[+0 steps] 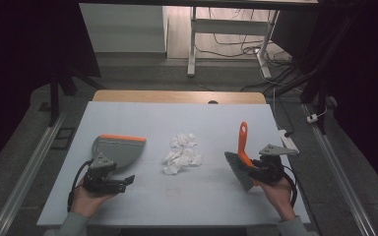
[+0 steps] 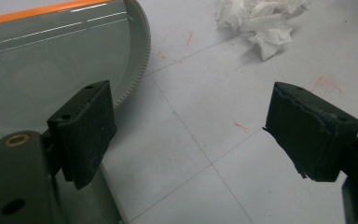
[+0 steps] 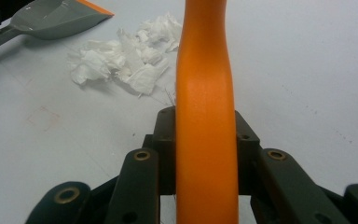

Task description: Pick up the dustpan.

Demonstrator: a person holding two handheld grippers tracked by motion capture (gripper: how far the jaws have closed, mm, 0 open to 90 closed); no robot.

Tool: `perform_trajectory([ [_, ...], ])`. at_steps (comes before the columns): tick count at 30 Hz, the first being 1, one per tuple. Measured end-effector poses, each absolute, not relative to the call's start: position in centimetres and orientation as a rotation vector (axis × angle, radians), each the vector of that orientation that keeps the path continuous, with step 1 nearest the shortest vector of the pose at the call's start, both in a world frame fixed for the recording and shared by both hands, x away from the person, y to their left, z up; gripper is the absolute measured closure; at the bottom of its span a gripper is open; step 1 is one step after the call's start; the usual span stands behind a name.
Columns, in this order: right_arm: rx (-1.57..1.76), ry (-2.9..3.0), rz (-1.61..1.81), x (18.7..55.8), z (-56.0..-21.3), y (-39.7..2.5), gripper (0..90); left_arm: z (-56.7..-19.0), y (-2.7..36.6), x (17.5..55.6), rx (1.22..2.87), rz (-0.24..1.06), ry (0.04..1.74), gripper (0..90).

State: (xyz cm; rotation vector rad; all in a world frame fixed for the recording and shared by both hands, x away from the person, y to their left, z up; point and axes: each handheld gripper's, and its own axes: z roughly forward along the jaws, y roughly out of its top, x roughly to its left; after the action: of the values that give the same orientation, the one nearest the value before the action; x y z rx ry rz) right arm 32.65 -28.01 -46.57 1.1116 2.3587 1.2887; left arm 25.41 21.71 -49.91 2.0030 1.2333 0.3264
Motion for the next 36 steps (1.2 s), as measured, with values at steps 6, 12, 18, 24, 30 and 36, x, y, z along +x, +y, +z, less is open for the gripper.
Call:
perform_trajectory([
  [6,1.111,2.353,1.293,32.6,-46.5,-28.0,70.3,-49.8,21.6,25.3,2.006,0.331,1.227,17.2],
  [12,1.102,2.357,1.289,32.5,-46.5,-27.9,70.3,-49.8,21.7,25.4,2.007,0.323,1.225,17.2],
  [18,1.104,2.356,1.292,32.5,-46.5,-27.9,70.3,-49.8,21.6,25.4,2.013,0.327,1.217,17.1],
  [24,1.103,2.358,1.286,32.5,-46.5,-27.9,70.3,-49.6,21.5,25.4,2.019,0.333,1.202,16.8],
  [30,1.097,2.365,1.285,32.4,-46.5,-27.7,70.3,-48.1,21.8,24.9,2.043,0.389,1.161,16.0],
  [36,1.089,2.364,1.289,32.3,-46.4,-27.6,70.3,-47.4,22.5,24.9,2.036,0.395,1.173,14.8],
])
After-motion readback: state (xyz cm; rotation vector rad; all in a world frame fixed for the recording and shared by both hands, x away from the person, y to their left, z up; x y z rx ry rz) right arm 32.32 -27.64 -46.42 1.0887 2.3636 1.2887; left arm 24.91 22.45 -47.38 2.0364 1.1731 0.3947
